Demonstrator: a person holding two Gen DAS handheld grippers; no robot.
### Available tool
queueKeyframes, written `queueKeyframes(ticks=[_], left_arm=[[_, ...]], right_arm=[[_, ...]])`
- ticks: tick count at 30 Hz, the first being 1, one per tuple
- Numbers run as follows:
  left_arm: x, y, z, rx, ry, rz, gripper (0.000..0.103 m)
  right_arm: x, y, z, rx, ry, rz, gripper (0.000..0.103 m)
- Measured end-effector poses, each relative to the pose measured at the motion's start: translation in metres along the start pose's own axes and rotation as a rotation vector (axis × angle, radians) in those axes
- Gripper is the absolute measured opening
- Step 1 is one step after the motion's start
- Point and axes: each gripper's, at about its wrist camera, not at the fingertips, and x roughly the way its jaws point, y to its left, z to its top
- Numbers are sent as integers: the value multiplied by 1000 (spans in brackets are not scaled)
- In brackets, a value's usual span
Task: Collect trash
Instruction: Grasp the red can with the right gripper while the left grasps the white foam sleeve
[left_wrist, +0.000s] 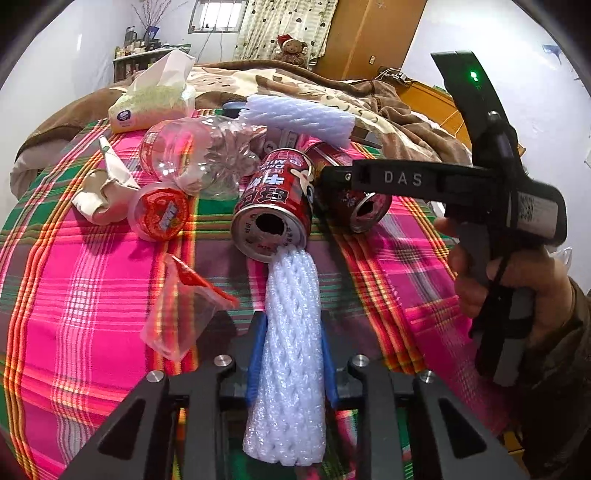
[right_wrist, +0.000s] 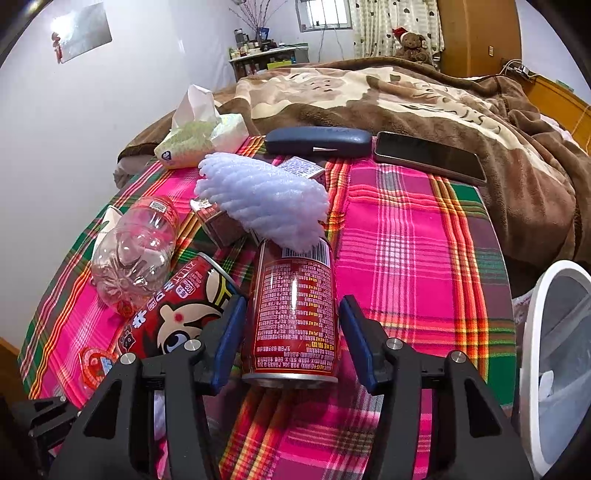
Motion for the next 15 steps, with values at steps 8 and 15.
queueKeyframes(ticks=[8, 15], left_arm=[[-3, -8, 5, -5, -25, -11, 26], [-8, -17, 12, -1, -43, -18, 26]], right_arm=[[-12, -12, -8, 31, -15, 13, 54], [-28, -24, -20, 67, -30, 25, 54]])
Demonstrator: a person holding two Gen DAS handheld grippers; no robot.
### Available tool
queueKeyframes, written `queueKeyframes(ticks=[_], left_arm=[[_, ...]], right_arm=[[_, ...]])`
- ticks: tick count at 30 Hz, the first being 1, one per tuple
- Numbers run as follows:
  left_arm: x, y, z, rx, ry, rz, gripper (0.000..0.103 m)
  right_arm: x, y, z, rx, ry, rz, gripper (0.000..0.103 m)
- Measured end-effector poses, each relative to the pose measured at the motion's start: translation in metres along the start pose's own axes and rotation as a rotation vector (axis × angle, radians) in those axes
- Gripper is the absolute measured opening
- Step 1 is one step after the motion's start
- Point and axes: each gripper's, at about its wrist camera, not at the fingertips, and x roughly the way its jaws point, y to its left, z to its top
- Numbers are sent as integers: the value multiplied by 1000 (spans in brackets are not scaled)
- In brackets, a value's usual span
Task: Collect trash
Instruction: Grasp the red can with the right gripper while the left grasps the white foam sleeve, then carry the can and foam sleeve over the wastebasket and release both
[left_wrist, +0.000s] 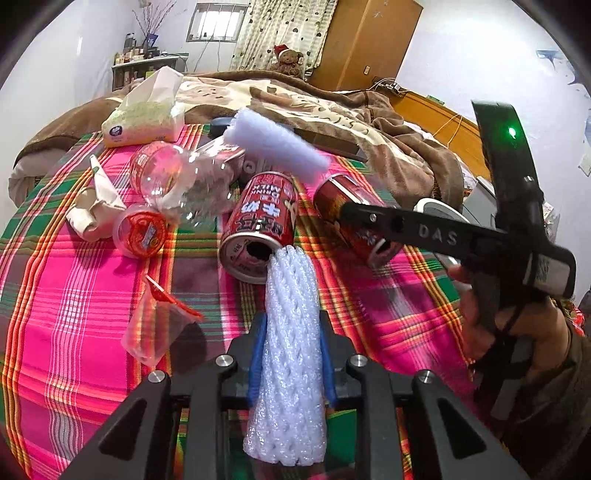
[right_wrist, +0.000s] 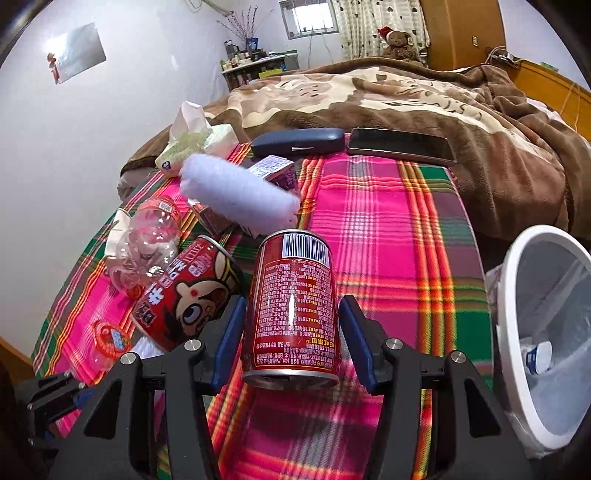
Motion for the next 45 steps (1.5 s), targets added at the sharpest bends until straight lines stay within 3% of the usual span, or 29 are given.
queueKeyframes(ticks=[11, 29, 45], left_arm=[[-5, -25, 9, 19, -26, -23, 26], [-1, -106, 42, 150, -73, -100, 26], [60, -206, 68, 281, -9, -218, 26]], right_arm=[[-31, -21, -12, 37, -48, -4, 54], [-86, -77, -22, 125, -141, -67, 54], [-114, -153, -34, 214, -164, -228, 54]])
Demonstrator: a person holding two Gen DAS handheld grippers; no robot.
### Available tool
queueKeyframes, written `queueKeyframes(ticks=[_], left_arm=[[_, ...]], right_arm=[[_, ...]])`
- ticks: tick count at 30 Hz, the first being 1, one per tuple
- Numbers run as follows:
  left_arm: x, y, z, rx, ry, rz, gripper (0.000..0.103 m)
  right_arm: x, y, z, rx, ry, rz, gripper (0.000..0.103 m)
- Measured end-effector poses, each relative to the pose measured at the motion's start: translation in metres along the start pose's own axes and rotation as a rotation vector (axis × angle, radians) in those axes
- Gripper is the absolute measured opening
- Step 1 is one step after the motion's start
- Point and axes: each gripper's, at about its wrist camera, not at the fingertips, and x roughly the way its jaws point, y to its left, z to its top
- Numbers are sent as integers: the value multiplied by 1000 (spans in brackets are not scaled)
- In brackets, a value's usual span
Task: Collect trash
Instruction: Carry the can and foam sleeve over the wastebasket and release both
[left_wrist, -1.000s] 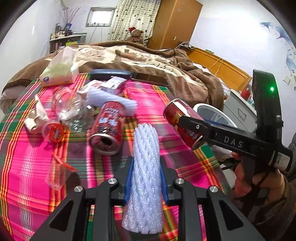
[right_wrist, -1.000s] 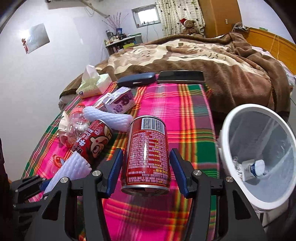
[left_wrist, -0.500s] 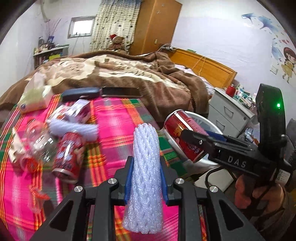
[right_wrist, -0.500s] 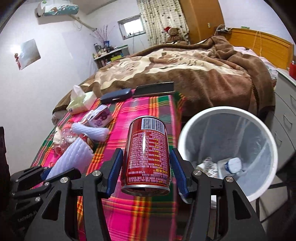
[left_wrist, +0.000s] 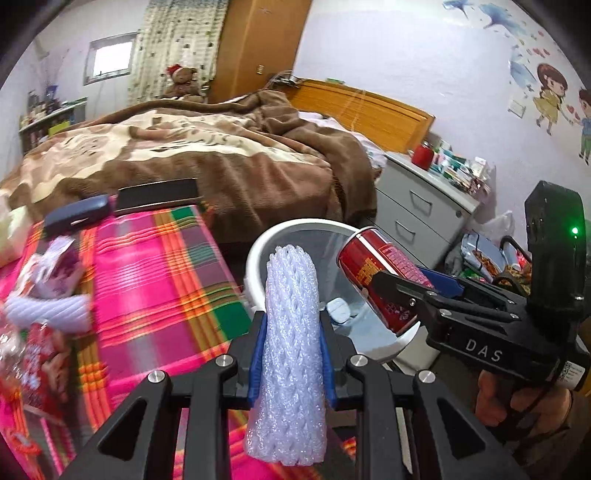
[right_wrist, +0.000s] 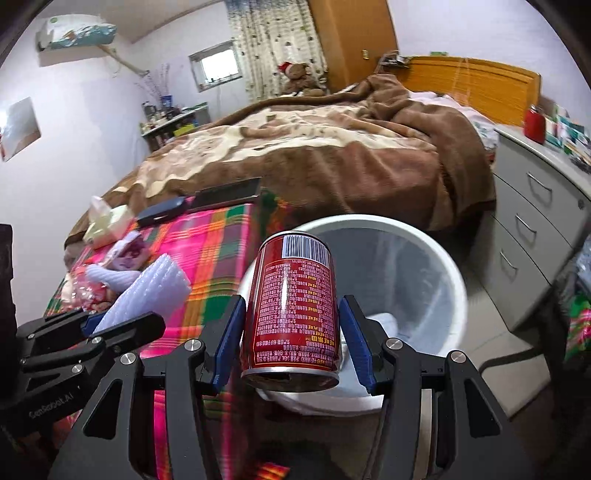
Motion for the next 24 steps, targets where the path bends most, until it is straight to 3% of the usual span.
queueKeyframes(ticks=[16, 18, 19, 21, 24], left_arm=[[86, -33, 21, 28, 112, -19, 26], [88, -36, 23, 28, 102, -54, 28], [90, -37, 23, 29, 110, -38, 31], [97, -37, 24, 30, 121, 13, 66], [102, -30, 22, -19, 131, -33, 71]], right_arm=[[26, -56, -1, 73, 55, -100, 51], [26, -61, -2, 97, 54, -94, 51], [26, -63, -2, 99, 58, -98, 51], [26, -63, -2, 98, 61, -112, 51], [23, -63, -2, 110, 54, -108, 51]])
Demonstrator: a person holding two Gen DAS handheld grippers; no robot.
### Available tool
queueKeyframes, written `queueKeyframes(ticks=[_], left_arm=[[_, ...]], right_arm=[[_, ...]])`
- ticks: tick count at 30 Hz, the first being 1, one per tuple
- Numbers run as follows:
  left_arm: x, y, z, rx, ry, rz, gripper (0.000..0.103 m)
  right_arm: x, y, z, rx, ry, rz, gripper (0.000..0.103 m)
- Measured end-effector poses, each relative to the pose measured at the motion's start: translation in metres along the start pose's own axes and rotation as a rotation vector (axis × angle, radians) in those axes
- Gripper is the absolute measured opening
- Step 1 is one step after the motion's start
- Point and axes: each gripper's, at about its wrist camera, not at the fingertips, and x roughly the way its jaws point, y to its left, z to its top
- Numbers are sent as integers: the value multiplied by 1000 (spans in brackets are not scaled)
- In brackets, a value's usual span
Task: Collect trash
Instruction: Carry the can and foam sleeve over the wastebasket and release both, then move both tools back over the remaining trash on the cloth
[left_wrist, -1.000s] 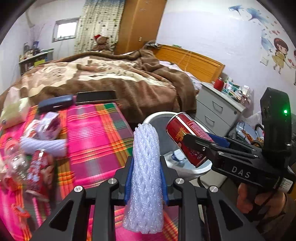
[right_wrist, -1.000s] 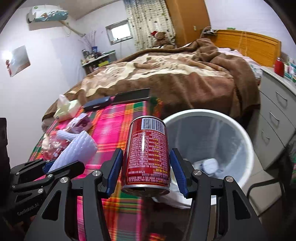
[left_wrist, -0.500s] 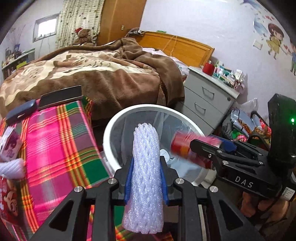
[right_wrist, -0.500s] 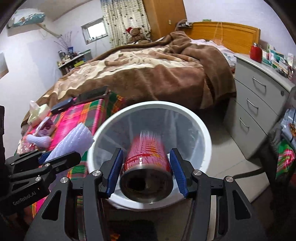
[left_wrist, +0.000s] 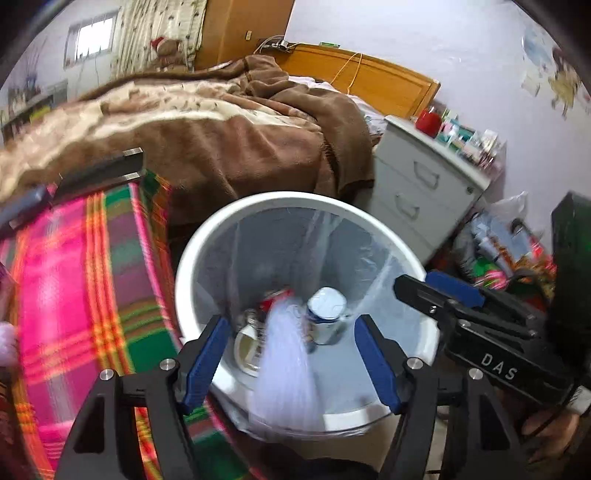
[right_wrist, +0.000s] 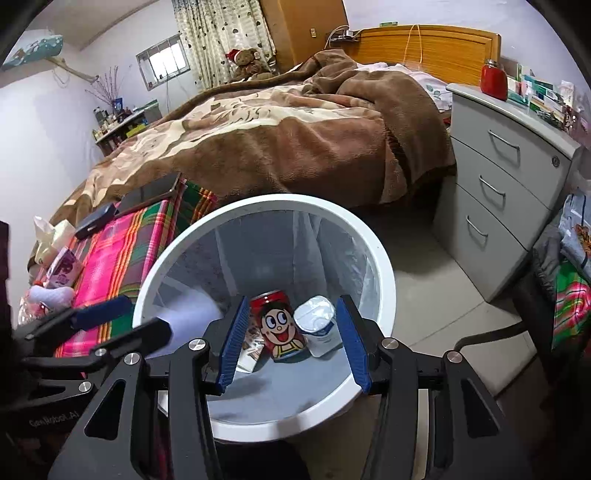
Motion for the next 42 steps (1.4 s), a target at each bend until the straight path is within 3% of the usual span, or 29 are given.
queueKeyframes(ticks=[5, 15, 33, 39, 42], left_arm=[[-7, 4, -3, -7, -23, 24, 71], [-60, 14, -13, -25, -115, 30, 71], [-168, 84, -79, -141, -246, 216, 71], [-198, 114, -105, -186, -271, 312, 71], [-215, 131, -121, -222, -294, 323, 71]], right_arm=[[-3, 5, 0, -11, -5, 2, 51], [-23, 24, 1, -46, -56, 41, 51], [-45, 93, -16, -136, -117, 191, 51], [-43, 118, -20, -160, -108, 239, 51], [-41, 134, -25, -182, -98, 256, 51]])
